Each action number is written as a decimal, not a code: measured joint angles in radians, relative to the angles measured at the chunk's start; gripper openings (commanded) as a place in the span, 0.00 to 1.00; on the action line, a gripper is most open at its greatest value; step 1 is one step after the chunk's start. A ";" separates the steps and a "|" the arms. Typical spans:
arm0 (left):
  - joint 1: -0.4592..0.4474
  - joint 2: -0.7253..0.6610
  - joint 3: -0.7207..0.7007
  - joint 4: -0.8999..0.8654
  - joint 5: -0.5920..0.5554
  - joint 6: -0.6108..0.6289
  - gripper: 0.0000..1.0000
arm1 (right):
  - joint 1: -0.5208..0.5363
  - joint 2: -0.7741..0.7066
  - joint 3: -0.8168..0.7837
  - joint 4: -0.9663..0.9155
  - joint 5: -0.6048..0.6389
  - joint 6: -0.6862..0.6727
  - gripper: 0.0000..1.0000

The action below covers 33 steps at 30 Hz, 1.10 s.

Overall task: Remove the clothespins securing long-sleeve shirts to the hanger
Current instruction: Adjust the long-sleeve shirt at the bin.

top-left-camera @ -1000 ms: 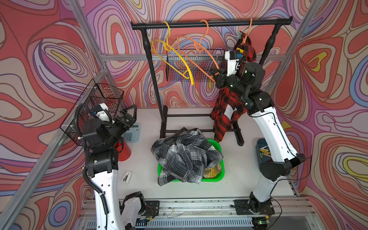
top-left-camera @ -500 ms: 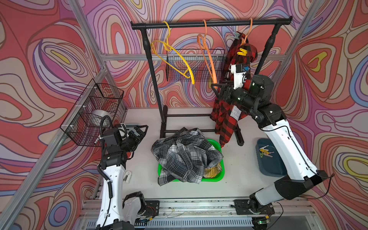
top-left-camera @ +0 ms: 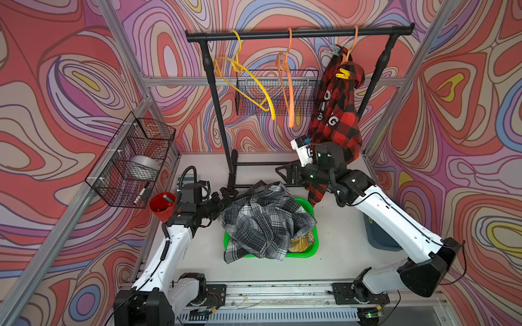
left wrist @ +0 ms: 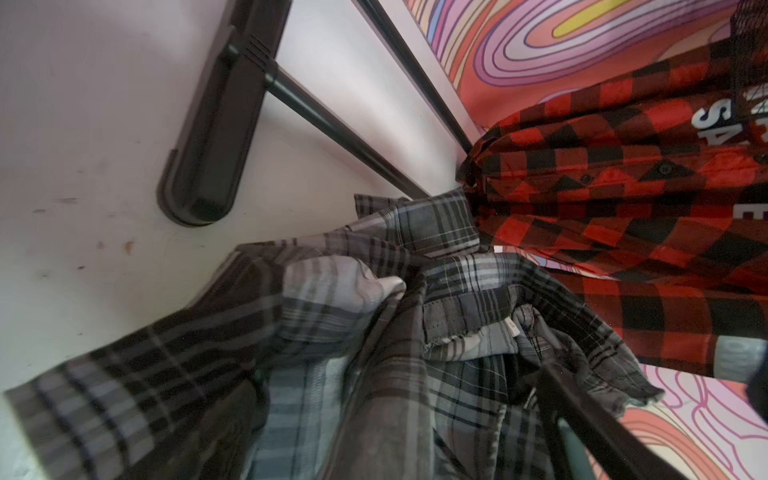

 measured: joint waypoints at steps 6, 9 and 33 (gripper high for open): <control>-0.142 0.053 0.000 0.059 -0.011 -0.027 1.00 | 0.078 0.011 -0.217 0.063 0.013 0.133 0.72; -0.231 0.061 0.000 0.080 -0.027 -0.043 1.00 | 0.127 0.012 -0.311 0.103 0.024 0.209 0.70; -0.381 0.392 -0.050 0.300 -0.043 -0.026 1.00 | 0.114 0.187 -0.630 0.389 0.109 0.586 0.74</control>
